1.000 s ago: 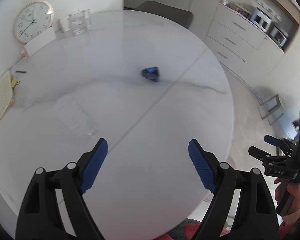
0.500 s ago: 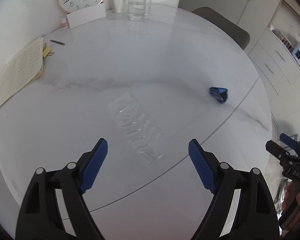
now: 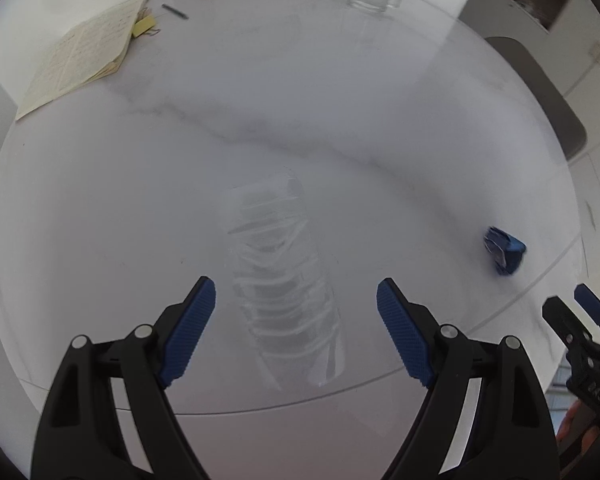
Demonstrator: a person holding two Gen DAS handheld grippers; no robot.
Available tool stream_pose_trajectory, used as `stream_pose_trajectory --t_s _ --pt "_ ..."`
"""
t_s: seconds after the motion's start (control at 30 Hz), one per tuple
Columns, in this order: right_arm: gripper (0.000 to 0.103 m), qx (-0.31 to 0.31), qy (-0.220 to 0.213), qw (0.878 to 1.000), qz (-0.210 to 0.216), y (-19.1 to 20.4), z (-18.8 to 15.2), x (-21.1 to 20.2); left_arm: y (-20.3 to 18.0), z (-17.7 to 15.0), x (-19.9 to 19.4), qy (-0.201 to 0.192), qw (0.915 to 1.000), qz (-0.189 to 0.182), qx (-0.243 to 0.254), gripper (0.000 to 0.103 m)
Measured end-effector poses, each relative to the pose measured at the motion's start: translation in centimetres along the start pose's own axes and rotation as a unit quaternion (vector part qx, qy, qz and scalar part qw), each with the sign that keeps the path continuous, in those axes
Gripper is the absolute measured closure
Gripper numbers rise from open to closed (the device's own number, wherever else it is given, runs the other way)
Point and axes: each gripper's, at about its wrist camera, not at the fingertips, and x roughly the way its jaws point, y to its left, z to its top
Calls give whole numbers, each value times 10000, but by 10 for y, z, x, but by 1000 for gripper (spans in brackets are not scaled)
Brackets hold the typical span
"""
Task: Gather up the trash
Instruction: 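Move both open grippers back over the table toward the remaining items, then grasp the clear plastic bottle with the left gripper while the right gripper grasps the blue wrapper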
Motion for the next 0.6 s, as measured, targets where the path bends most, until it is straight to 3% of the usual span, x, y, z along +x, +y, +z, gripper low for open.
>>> stream_pose_trajectory --t_s 0.23,0.27,0.33,0.6 --pt "2 -138 92 9996 225 -11 17 18 1 9 18 151 9987 332 -357 24" --pt "3 -150 107 9995 250 -11 19 21 1 10 22 206 9984 373 -360 25" --pt "2 -172 138 9994 274 -13 20 24 0 9 27 305 9982 373 -350 39" --pt "3 -208 252 9989 333 -13 24 42 -1 8 29 299 9982 501 -169 43"
